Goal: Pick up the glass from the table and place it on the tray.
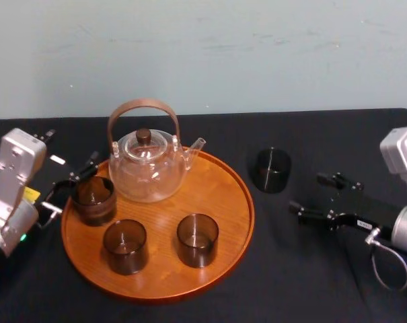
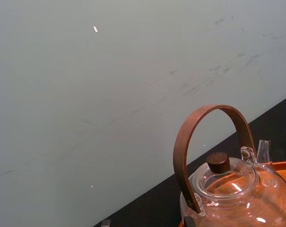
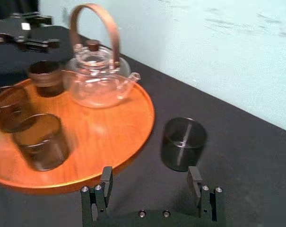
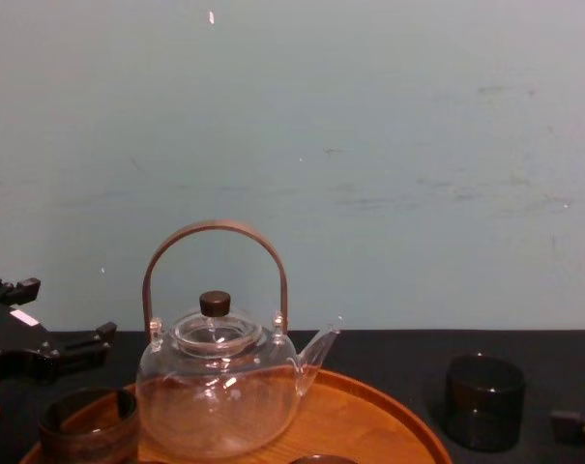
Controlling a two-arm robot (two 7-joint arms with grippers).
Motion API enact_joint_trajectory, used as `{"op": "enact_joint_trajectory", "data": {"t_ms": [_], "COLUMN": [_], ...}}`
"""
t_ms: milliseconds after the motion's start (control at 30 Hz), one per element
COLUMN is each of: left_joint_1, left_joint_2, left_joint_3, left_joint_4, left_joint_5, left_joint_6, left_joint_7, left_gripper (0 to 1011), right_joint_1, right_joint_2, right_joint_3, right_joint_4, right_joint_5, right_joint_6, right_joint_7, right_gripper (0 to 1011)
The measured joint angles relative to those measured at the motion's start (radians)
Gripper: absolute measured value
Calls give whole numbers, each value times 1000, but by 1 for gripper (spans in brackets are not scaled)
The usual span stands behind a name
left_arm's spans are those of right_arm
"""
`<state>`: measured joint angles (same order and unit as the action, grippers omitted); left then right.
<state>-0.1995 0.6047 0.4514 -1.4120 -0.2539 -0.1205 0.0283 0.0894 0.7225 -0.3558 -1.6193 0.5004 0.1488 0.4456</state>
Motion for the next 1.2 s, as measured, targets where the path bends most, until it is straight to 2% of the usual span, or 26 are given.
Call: {"op": "enact_joint_trajectory", "data": {"t_ms": [600, 833, 1200], "left_joint_1": [0, 0, 0], "left_joint_2": [0, 0, 0], "left_joint_3": [0, 0, 0], "left_joint_4": [0, 0, 0], "left_joint_5": [0, 0, 0], "left_joint_6": [0, 0, 0], "left_joint_7": [0, 0, 0], "left_gripper": [1001, 1001, 1001], "right_joint_1": [87, 126, 197], "right_joint_2": [-95, -128, -201], "right_joint_3": [-5, -21, -38], "right_joint_4": [106, 150, 235], "right_joint_5": [-55, -87, -153], "right_joint_6": [75, 80, 90], "right_joint_7": [-16, -20, -46], "right_gripper": [1002, 1002, 1002]}}
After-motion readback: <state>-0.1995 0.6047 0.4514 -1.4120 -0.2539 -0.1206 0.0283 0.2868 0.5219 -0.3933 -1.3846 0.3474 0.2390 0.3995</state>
